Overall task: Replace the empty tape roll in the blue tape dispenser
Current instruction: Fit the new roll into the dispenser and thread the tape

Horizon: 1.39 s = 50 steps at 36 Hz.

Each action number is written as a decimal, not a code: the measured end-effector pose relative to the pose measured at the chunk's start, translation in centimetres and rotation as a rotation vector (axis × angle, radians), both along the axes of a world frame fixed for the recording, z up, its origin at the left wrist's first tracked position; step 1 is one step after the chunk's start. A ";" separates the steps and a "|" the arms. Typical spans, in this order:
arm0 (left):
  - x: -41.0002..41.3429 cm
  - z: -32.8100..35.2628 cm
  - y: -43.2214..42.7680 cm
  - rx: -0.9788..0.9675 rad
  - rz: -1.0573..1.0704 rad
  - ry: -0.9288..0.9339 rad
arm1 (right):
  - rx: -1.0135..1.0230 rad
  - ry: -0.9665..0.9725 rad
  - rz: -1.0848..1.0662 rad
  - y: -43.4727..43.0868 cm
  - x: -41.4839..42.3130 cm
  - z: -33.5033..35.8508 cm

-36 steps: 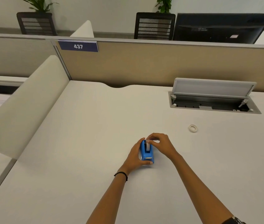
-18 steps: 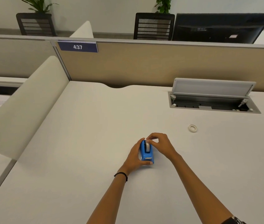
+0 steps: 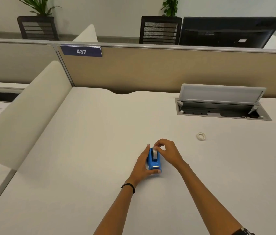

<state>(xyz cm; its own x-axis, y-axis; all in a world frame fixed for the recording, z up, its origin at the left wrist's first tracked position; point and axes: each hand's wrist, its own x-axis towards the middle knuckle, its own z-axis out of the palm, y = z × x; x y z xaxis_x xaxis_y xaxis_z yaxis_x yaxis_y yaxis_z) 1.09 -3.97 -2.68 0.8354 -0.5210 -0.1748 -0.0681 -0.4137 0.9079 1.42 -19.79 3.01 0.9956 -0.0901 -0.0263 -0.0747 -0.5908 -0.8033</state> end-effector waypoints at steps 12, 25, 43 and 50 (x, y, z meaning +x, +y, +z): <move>0.5 0.0 0.1 0.037 -0.054 0.017 | -0.034 -0.009 -0.024 0.0 0.1 0.2; 0.0 -1.6 3.3 0.250 -0.155 -0.237 | -0.139 -0.044 -0.034 0.7 -1.7 0.4; -0.7 -1.2 4.1 0.369 -0.131 -0.305 | -0.172 -0.034 -0.028 1.5 -4.1 0.5; -0.8 -1.2 4.1 0.372 -0.130 -0.300 | -0.167 -0.023 -0.029 1.7 -4.5 0.6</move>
